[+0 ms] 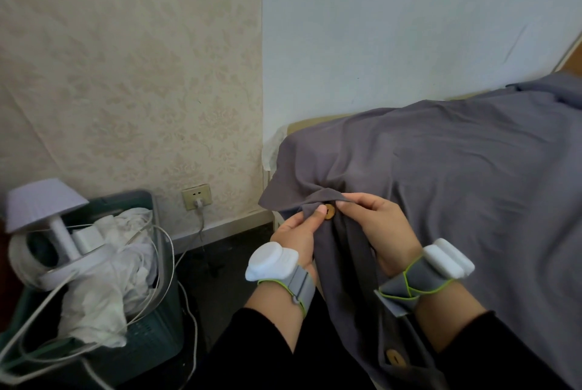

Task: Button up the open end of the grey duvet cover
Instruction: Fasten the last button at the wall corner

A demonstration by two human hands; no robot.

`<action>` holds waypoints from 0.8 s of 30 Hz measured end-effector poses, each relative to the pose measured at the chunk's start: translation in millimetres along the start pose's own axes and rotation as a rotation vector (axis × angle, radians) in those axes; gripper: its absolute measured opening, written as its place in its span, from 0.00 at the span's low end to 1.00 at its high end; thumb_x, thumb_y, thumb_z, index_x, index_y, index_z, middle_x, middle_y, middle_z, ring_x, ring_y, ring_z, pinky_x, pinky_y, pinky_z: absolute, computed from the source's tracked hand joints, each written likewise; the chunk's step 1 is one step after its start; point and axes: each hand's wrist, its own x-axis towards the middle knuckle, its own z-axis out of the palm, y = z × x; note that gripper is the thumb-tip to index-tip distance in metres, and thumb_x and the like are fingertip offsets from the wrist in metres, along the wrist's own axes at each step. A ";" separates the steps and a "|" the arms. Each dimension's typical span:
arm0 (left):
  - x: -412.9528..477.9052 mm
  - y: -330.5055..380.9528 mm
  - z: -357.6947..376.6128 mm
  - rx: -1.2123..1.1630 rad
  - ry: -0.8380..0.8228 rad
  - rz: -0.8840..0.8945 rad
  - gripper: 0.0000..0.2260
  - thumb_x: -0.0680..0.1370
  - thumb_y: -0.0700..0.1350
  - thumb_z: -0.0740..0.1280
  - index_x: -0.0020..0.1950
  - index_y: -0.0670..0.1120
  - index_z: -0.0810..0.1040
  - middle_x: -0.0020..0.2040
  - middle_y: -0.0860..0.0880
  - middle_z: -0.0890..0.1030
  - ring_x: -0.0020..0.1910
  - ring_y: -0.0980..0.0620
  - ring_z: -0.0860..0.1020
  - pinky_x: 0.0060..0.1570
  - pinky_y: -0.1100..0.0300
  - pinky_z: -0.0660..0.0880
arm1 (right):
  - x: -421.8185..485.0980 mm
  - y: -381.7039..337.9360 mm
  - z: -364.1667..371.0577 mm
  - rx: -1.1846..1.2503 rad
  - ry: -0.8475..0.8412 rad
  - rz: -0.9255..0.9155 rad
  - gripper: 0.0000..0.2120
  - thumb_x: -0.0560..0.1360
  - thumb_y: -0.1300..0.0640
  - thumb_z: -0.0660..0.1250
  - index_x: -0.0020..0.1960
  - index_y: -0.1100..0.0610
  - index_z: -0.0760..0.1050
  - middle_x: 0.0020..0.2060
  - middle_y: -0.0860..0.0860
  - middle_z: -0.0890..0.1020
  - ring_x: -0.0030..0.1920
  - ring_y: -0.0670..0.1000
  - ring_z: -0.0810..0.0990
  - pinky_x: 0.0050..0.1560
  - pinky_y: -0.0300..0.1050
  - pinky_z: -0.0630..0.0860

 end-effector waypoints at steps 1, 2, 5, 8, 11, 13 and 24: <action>1.2 -0.6 0.1 0.008 0.017 0.006 0.03 0.68 0.40 0.75 0.40 0.45 0.85 0.43 0.42 0.86 0.44 0.46 0.84 0.48 0.55 0.79 | -1.6 -0.4 1.0 -0.012 -0.003 0.004 0.08 0.72 0.61 0.71 0.50 0.62 0.82 0.47 0.61 0.85 0.48 0.55 0.82 0.56 0.49 0.77; 2.3 -0.6 -0.6 0.010 0.032 0.011 0.04 0.66 0.41 0.76 0.40 0.45 0.85 0.43 0.42 0.86 0.45 0.46 0.84 0.48 0.55 0.79 | -3.0 -0.9 1.5 -0.010 -0.011 0.018 0.09 0.72 0.59 0.71 0.49 0.62 0.82 0.45 0.59 0.85 0.47 0.56 0.81 0.52 0.48 0.77; 5.5 -1.1 -4.2 0.033 0.087 0.024 0.07 0.62 0.44 0.78 0.38 0.48 0.85 0.44 0.42 0.86 0.46 0.44 0.83 0.51 0.51 0.79 | -5.0 -4.3 2.4 0.057 -0.053 0.099 0.13 0.75 0.53 0.66 0.48 0.62 0.82 0.38 0.56 0.83 0.39 0.52 0.79 0.36 0.39 0.77; 6.6 -2.0 -6.2 0.076 0.151 0.022 0.03 0.63 0.45 0.75 0.35 0.52 0.86 0.44 0.43 0.86 0.46 0.42 0.83 0.53 0.46 0.79 | -4.4 -1.2 1.5 0.054 -0.051 0.073 0.11 0.78 0.57 0.62 0.49 0.61 0.81 0.39 0.54 0.85 0.35 0.45 0.82 0.35 0.33 0.78; 5.6 -2.5 -5.9 0.099 0.131 0.018 0.06 0.61 0.47 0.75 0.37 0.54 0.86 0.39 0.47 0.87 0.42 0.46 0.85 0.45 0.51 0.81 | -6.6 2.7 4.6 0.031 -0.010 0.005 0.06 0.74 0.66 0.66 0.49 0.62 0.81 0.36 0.54 0.84 0.31 0.44 0.81 0.35 0.33 0.78; 5.8 -3.0 -6.7 0.103 0.113 0.008 0.07 0.63 0.44 0.75 0.39 0.52 0.86 0.37 0.49 0.87 0.39 0.48 0.85 0.42 0.55 0.81 | -7.3 2.5 5.8 0.006 0.010 -0.028 0.06 0.71 0.67 0.70 0.45 0.58 0.82 0.32 0.52 0.84 0.30 0.43 0.80 0.34 0.33 0.78; -9.6 20.2 6.8 0.202 0.240 0.029 0.21 0.72 0.59 0.66 0.56 0.45 0.77 0.56 0.44 0.80 0.53 0.44 0.78 0.57 0.52 0.74 | -6.5 1.0 7.6 -0.383 0.090 -0.209 0.10 0.66 0.67 0.73 0.41 0.54 0.79 0.36 0.53 0.84 0.37 0.51 0.82 0.45 0.45 0.81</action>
